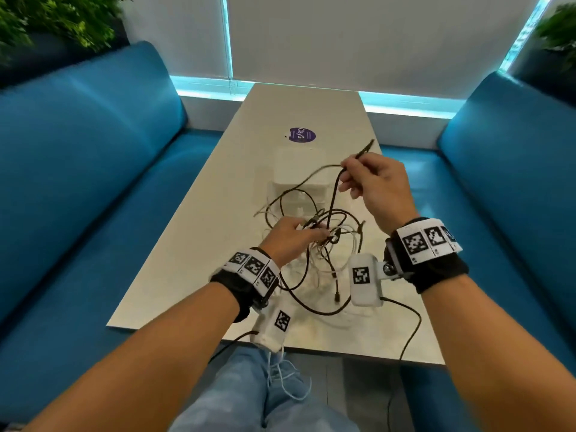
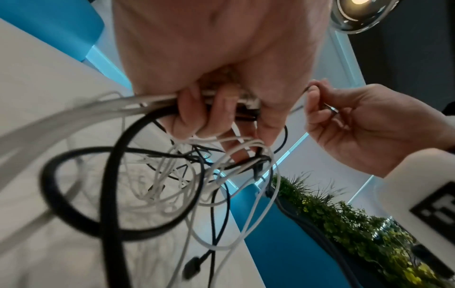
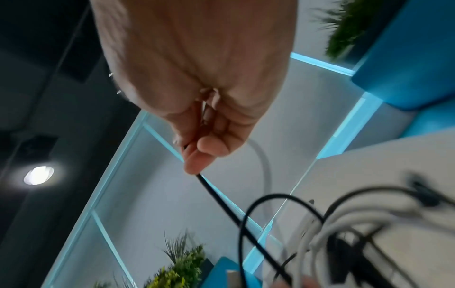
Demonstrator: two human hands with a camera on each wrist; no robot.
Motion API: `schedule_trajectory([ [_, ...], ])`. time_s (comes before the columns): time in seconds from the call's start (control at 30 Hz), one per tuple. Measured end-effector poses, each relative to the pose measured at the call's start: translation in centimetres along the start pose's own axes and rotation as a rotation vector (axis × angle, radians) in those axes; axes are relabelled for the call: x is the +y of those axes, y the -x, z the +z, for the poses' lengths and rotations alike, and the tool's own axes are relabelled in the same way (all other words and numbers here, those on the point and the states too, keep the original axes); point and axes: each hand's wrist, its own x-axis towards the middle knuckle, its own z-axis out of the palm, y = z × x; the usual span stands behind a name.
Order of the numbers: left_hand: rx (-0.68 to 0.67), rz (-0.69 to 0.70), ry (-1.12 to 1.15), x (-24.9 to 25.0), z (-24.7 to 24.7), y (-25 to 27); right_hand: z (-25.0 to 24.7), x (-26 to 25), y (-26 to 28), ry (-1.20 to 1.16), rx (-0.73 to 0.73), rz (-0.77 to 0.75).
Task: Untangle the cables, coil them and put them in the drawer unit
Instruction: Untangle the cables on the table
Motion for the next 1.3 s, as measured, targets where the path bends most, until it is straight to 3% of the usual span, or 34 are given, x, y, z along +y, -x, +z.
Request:
schedule_trajectory([
  [0.17,-0.092,0.062,-0.304,0.2,0.6,0.2,1.4,0.5,0.5,-0.050,-0.054,-0.014],
  [0.33,-0.083,0.010,-0.229,0.0,-0.7,-0.2,0.5,-0.6,0.0,-0.248,0.043,-0.063],
  [0.47,-0.091,0.039,-0.167,1.1,-0.6,-0.3,1.5,-0.3,0.6,-0.284,-0.008,-0.057],
  [0.6,0.037,0.039,-0.002,0.7,-0.5,-0.2,1.0,-0.2,0.8,-0.065,-0.048,-0.058],
  [0.7,0.110,-0.025,0.199,1.0,-1.1,0.0,0.5,1.9,2.0,0.250,-0.248,0.007],
  [0.77,0.107,-0.065,0.226,0.9,-1.4,-0.1,0.3,3.6,3.0,0.382,-0.342,-0.015],
  [1.0,-0.015,-0.286,0.429,-0.3,-1.8,0.1,0.5,4.4,4.1,0.545,-0.391,-0.085],
  [1.1,0.065,-0.348,0.574,-0.2,-2.8,-0.3,0.3,4.5,4.7,0.599,-0.412,-0.121],
  [1.2,0.235,-0.318,0.645,0.5,-5.8,-1.0,-1.1,6.0,6.0,0.760,-0.517,-0.061],
  [1.3,0.220,-0.239,0.497,1.5,-8.3,-1.0,-2.6,7.9,6.7,0.867,-0.531,0.043],
])
